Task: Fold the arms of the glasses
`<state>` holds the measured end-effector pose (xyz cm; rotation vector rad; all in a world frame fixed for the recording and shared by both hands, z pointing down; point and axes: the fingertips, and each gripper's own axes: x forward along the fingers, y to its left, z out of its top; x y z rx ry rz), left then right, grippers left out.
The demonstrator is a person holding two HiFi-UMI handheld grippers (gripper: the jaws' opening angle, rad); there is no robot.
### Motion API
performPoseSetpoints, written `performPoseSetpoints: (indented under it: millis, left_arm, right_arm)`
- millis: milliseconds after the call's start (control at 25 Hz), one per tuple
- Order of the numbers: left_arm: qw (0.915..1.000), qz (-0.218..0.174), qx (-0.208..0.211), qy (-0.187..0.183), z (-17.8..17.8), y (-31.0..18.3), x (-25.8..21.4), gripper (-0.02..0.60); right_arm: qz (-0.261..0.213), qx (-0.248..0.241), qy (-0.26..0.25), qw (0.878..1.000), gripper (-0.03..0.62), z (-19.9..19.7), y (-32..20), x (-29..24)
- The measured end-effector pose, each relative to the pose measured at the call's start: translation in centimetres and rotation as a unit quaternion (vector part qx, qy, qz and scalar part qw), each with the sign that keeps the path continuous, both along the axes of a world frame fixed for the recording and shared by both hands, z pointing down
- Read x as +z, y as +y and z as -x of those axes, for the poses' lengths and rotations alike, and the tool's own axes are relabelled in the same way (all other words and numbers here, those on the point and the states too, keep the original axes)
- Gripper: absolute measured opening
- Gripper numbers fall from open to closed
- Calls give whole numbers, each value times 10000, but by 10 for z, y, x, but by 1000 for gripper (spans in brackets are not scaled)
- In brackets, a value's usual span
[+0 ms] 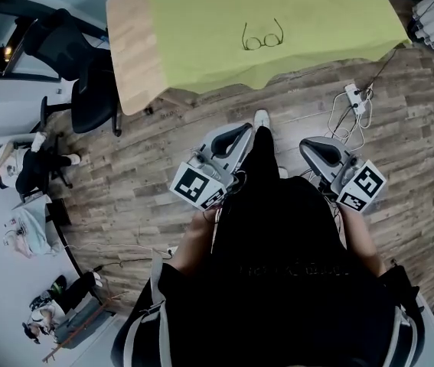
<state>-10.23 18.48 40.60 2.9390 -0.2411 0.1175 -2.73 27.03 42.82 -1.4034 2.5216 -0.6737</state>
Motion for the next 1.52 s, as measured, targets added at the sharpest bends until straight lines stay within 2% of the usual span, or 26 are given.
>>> performPoseSetpoints:
  millis: [560,760,1000,1280,1520]
  left_arm:
    - [9994,356,28,-40,-20,-127,6,18]
    - [9988,482,-42,-36,-30,-164,14,18]
    - [9991,351,-185,165,-44,-196,4,18]
    - [9989,382,-262,87,-64,-209,5,18]
    - [9979,307,-557,134,-91,-218,-1,18]
  right_arm:
    - [386,-239,175,9988,32,-22,-140,-4]
    - [506,-113,171,9985,32,-33,-178,-1]
    - [493,-4,263,9984,32,-48,-203,-1]
    - [595,134,274,9978,32,-84,-211,6]
    - [453,-182,293,9984,32,-121,-223,10]
